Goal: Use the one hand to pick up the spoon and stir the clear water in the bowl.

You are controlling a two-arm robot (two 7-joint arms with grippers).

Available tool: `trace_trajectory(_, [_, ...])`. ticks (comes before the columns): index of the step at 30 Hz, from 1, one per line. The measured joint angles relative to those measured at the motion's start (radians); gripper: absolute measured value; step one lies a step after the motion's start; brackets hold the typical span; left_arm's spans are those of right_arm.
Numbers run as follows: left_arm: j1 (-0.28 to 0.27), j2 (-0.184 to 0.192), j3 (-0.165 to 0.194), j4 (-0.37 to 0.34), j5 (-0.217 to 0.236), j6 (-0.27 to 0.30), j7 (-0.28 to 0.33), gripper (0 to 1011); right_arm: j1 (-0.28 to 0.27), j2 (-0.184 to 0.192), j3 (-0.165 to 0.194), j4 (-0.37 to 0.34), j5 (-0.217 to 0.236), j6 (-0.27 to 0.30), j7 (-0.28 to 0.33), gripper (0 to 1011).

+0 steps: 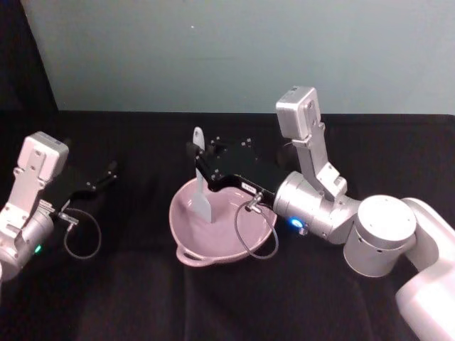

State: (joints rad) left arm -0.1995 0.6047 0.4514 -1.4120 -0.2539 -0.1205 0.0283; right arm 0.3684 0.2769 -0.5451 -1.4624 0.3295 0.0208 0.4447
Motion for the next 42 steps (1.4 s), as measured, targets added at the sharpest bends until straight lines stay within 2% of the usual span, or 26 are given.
trace_trajectory(8, [0.000, 0.000, 0.000, 0.000, 0.000, 0.000, 0.000, 1011, 0.020, -0.025, 0.028, 0.041, -0.020, -0.006, -0.033, 125])
trace_trajectory(18, [0.000, 0.000, 0.000, 0.000, 0.000, 0.000, 0.000, 1011, 0.016, -0.010, 0.065, 0.053, -0.024, -0.010, -0.034, 124])
trace_trajectory(24, [0.000, 0.000, 0.000, 0.000, 0.000, 0.000, 0.000, 1011, -0.006, 0.029, 0.082, 0.023, 0.000, 0.001, 0.006, 124])
trace_trajectory(32, [0.000, 0.000, 0.000, 0.000, 0.000, 0.000, 0.000, 1011, -0.067, 0.095, 0.090, -0.074, 0.057, 0.021, 0.063, 125])
trace_trajectory(36, [0.000, 0.000, 0.000, 0.000, 0.000, 0.000, 0.000, 1011, -0.085, 0.113, 0.084, -0.107, 0.075, 0.025, 0.077, 124])
trace_trajectory(42, [0.000, 0.000, 0.000, 0.000, 0.000, 0.000, 0.000, 1011, -0.097, 0.125, 0.049, -0.137, 0.090, 0.035, 0.090, 124])
